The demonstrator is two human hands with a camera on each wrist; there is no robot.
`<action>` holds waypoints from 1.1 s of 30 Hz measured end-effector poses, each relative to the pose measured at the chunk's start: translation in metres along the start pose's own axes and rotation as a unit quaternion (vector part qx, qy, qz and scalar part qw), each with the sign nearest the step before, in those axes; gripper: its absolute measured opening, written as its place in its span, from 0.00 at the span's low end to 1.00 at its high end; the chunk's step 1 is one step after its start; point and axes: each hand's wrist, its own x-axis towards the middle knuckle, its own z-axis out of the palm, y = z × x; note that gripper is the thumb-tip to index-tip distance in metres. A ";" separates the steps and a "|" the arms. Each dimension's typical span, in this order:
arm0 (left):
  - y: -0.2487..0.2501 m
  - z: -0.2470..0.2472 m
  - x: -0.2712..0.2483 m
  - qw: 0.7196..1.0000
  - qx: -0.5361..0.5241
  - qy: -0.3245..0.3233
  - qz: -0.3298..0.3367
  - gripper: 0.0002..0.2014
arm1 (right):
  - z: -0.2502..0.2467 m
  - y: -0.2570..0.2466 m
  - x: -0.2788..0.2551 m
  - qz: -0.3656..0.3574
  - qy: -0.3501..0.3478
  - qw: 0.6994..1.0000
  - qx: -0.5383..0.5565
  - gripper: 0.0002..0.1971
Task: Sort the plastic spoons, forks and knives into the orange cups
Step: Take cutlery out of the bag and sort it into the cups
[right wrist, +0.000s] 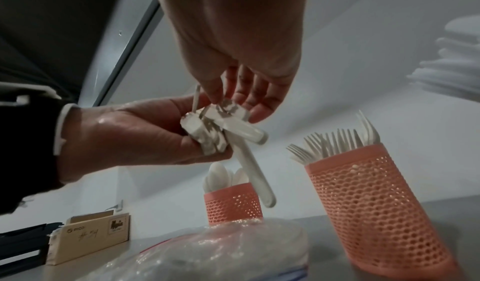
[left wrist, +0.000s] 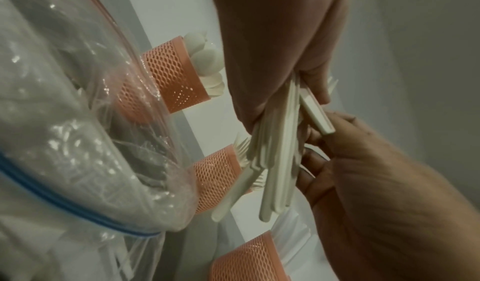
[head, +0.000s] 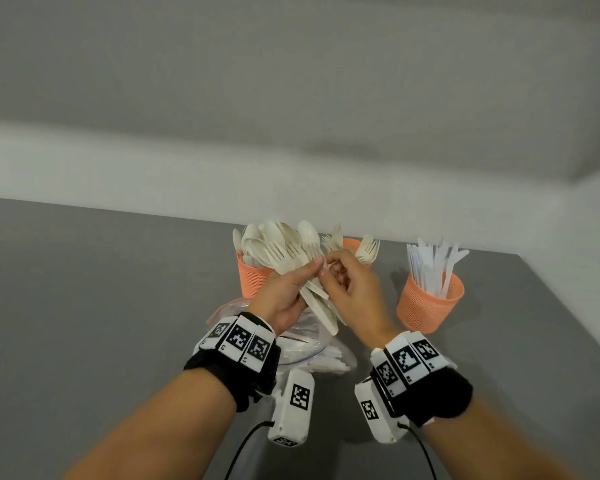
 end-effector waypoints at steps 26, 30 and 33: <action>0.008 -0.008 0.000 1.000 -0.006 -0.015 -0.017 0.22 | 0.008 -0.002 0.017 0.103 -0.141 0.985 -0.014 0.14; 0.005 -0.010 -0.004 0.999 -0.011 -0.034 -0.034 0.19 | 0.002 -0.004 0.019 0.110 -0.169 0.979 -0.009 0.09; 0.007 -0.009 -0.003 1.000 0.001 -0.025 -0.019 0.15 | 0.001 -0.006 0.020 0.124 -0.180 0.976 0.015 0.06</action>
